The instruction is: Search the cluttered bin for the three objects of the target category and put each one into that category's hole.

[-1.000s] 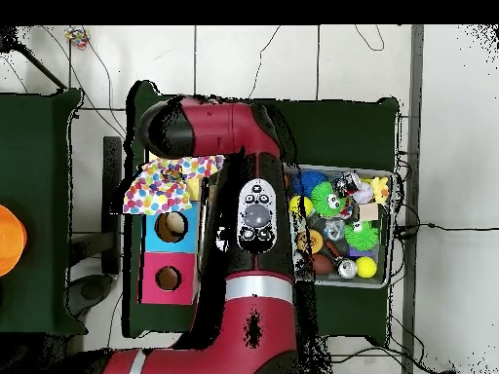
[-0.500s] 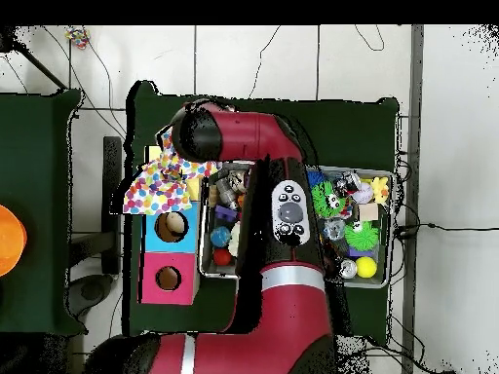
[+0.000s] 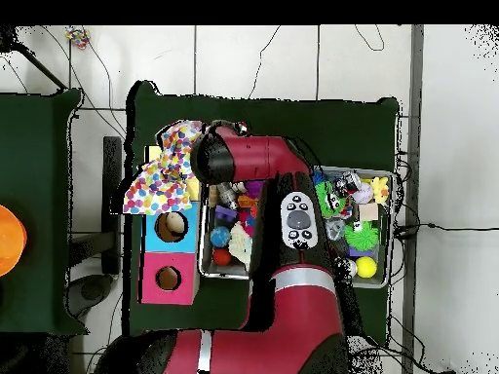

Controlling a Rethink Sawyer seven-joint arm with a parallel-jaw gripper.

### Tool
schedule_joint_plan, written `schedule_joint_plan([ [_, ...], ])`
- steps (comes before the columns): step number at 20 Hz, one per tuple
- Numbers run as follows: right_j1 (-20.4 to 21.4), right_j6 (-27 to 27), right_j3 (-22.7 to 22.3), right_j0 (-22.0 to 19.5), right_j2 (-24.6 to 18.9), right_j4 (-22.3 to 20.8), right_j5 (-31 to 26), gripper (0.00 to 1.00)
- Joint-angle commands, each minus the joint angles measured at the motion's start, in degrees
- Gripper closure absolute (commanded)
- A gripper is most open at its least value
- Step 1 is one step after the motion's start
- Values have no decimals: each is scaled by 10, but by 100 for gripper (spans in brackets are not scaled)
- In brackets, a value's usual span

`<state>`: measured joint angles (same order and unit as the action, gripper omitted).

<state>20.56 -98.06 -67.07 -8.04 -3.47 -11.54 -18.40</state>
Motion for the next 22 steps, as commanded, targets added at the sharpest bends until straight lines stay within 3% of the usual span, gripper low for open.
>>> schedule_joint_plan([
  [1, 5, -66, -136, 6, 7, -52, 67, 100],
  [12, 138, -62, -185, 45, 36, -25, -40, 100],
  [22, 116, -33, -177, -18, -21, -23, -8, 100],
])
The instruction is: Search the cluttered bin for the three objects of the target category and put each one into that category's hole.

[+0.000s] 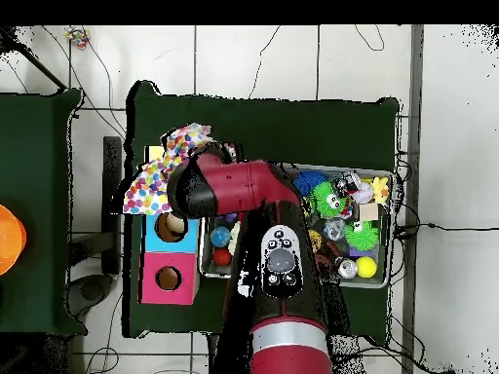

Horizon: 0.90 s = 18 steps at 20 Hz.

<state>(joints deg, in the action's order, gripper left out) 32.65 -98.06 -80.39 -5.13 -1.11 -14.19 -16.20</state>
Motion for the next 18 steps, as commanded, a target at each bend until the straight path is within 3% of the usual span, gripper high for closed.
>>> schedule_joint_plan([
  [1, -4, -33, -43, -48, -44, 3, -31, 100],
  [11, 15, -17, -42, -63, -41, -5, -60, 100],
  [18, 9, -42, -40, -42, -17, -16, -29, 100],
])
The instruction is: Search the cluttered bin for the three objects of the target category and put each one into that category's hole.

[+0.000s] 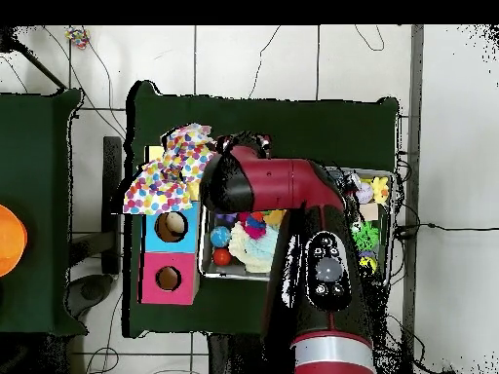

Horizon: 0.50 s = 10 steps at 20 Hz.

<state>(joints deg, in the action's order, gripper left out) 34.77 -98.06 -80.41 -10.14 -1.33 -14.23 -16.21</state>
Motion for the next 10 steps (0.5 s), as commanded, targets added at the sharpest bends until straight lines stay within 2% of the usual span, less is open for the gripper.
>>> schedule_joint_plan([
  [1, -13, -45, -42, 10, -13, -19, -18, 100],
  [4, -20, -53, -40, 16, -7, -21, -2, 100],
  [10, -35, -42, -33, 4, -29, -18, 4, 100],
])
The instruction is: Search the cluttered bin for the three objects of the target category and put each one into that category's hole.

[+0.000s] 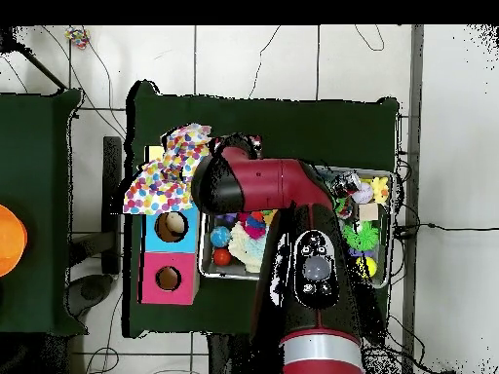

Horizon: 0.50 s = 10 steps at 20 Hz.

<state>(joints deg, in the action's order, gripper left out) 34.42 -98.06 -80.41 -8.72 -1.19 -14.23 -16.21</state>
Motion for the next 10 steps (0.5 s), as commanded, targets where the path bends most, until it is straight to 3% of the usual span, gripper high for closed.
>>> schedule_joint_plan([
  [1, -32, -39, -34, -14, -35, -16, 3, 100],
  [10, -46, -32, -34, -38, -64, -17, 26, 100],
])
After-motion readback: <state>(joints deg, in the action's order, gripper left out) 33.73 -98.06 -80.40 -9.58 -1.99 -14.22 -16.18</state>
